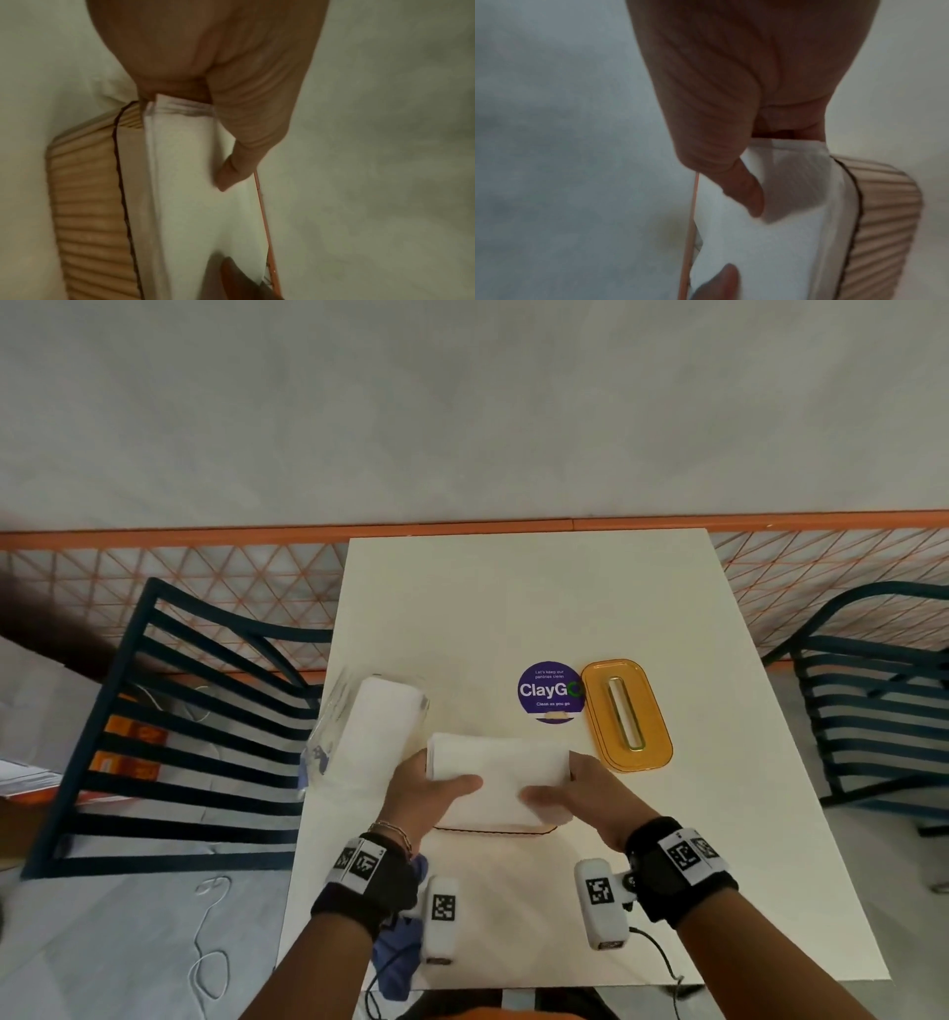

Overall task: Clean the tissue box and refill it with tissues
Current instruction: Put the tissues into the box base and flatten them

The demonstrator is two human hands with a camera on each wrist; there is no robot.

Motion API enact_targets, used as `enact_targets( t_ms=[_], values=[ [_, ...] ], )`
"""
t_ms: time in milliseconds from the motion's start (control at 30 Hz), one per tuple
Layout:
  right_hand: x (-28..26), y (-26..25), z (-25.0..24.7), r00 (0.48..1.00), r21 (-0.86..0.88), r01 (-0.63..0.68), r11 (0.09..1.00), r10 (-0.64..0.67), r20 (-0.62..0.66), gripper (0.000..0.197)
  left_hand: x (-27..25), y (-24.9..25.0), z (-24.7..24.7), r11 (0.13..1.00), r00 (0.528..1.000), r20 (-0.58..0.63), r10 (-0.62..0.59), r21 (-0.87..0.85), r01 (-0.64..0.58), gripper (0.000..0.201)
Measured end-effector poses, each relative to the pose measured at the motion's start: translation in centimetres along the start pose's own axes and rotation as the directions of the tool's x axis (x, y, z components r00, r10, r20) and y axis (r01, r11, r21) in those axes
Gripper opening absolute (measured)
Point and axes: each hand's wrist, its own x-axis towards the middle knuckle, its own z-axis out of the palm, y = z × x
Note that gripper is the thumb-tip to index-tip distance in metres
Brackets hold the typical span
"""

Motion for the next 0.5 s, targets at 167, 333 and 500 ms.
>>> enact_targets(
  t_ms=[167, 333, 500],
  values=[
    [1.2, 0.6, 1.4, 0.976, -0.247, -0.136, 0.959, 0.088, -0.197, 0.054, 1.1, -0.5, 0.7, 0.951, 0.998, -0.039, -0.054, 0.302, 0.063, 0.028],
    [1.5, -0.1, 2.6, 0.959, -0.497, -0.184, 0.848, 0.046, -0.278, 0.044, 1.1, -0.5, 1.4, 0.888, 0.997, -0.065, -0.050, 0.454, 0.074, 0.047],
    [1.5, -0.6, 3.1, 0.956, -0.608, -0.184, 0.772, -0.002, -0.292, 0.045, 1.3, -0.4, 1.4, 0.834, 0.999, -0.051, -0.002, 0.550, 0.030, 0.062]
  ],
)
